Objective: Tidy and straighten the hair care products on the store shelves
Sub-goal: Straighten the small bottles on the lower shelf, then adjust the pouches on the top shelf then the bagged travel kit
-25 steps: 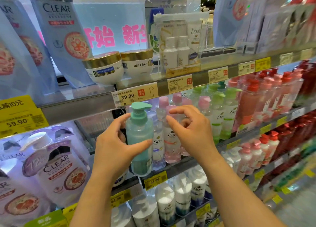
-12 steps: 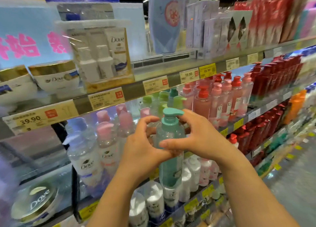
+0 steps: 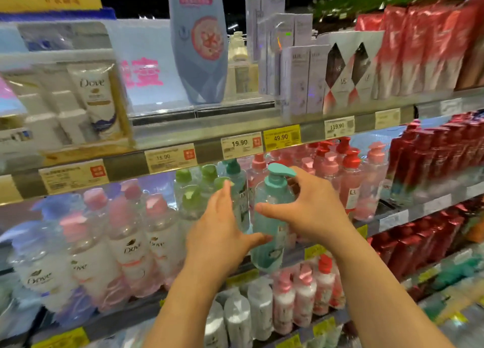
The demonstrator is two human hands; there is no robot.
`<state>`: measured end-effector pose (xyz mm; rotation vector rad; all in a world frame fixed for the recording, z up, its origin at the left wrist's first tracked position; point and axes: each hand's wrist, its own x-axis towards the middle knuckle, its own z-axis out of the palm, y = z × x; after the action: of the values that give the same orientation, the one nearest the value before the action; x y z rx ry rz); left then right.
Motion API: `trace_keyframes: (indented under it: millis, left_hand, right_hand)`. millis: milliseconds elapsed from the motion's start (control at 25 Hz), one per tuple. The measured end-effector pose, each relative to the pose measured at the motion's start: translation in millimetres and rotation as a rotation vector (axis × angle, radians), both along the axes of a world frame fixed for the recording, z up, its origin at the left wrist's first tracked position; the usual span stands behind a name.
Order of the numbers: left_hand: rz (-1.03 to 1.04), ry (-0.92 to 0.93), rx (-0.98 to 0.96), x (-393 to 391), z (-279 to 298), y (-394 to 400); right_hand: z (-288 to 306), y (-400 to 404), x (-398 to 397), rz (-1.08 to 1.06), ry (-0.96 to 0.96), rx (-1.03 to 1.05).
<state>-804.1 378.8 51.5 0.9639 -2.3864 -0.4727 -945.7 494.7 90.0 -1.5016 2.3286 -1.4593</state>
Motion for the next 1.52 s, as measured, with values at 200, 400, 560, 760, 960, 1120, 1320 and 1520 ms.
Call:
trace_keyframes:
  millis: [200, 400, 560, 760, 960, 1120, 1320, 1520]
  left_hand:
    - [0.206, 0.021, -0.104, -15, -1, 3]
    - [0.284, -0.118, -0.026, -25, -7, -6]
    - [0.306, -0.123, -0.069, -28, -9, -12]
    - [0.324, -0.084, -0.180, -28, -8, -20]
    - [0.324, -0.058, -0.202, -30, -7, -21]
    - [0.312, -0.066, -0.158, -27, -3, -20]
    - [0.283, -0.112, -0.142, -16, 18, -5]
    - [0.386, 0.099, -0.323, 7, 83, 10]
  right_hand:
    - [3, -15, -28, -0.009, 0.071, -0.049]
    - [5, -36, -44, 0.066, 0.049, -0.116]
    - [-7, -57, -47, 0.107, 0.148, -0.049]
    - [-31, -85, -48, 0.114, 0.166, 0.207]
    - [-31, -95, -49, 0.103, 0.158, 0.272]
    - [-20, -87, -43, 0.173, 0.142, 0.326]
    - [23, -48, -34, 0.054, 0.322, 0.321]
    - [105, -30, -25, 0.117, 0.157, -0.080]
